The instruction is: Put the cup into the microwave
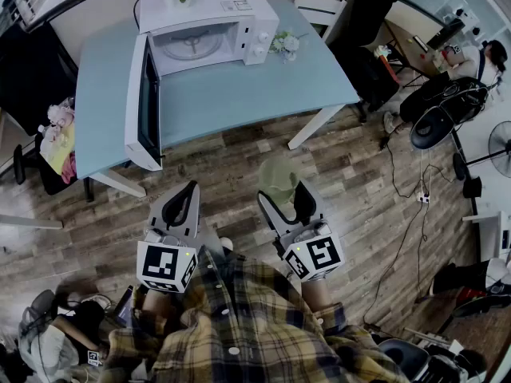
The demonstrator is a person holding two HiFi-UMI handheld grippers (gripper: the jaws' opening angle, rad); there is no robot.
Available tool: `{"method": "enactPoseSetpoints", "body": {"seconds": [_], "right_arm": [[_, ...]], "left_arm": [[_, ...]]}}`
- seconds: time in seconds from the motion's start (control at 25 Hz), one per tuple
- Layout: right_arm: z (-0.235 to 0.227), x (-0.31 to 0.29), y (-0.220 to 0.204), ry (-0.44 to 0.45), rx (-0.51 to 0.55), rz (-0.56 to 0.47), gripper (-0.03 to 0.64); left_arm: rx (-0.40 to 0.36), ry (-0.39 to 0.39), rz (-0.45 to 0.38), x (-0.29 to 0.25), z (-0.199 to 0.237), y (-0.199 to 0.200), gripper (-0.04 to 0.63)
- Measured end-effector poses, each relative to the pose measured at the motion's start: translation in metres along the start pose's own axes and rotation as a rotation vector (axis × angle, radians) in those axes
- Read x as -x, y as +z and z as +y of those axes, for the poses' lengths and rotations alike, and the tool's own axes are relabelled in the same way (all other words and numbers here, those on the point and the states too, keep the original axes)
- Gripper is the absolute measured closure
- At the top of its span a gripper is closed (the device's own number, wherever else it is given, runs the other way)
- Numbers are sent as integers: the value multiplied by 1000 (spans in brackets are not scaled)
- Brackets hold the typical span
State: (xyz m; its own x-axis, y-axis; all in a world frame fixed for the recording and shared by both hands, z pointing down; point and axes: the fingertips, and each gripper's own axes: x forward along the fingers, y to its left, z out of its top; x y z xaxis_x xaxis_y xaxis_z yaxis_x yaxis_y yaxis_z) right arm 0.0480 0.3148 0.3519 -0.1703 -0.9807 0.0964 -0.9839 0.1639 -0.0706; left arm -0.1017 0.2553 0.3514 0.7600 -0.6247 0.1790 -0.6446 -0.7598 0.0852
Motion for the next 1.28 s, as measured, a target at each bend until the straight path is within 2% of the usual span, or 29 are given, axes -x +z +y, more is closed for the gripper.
{"method": "enactPoseSetpoints", "body": {"seconds": [0.44,0.84,1.04,1.28], "right_arm": [[-10,-24,-17,-31,-60,29,290],[-71,-108,-5,-90,-64,45,290],[-97,-160,6,-84,-58,46,290],[-112,-201,8,-70,-68,67,290]], "left_arm": [[29,-13,37,-20,17,-15,604],[40,-86,-7,-124,55,18,604],[46,-89,-1,-175,82,26,604],[72,-62,20,-204,110,25,604]]}}
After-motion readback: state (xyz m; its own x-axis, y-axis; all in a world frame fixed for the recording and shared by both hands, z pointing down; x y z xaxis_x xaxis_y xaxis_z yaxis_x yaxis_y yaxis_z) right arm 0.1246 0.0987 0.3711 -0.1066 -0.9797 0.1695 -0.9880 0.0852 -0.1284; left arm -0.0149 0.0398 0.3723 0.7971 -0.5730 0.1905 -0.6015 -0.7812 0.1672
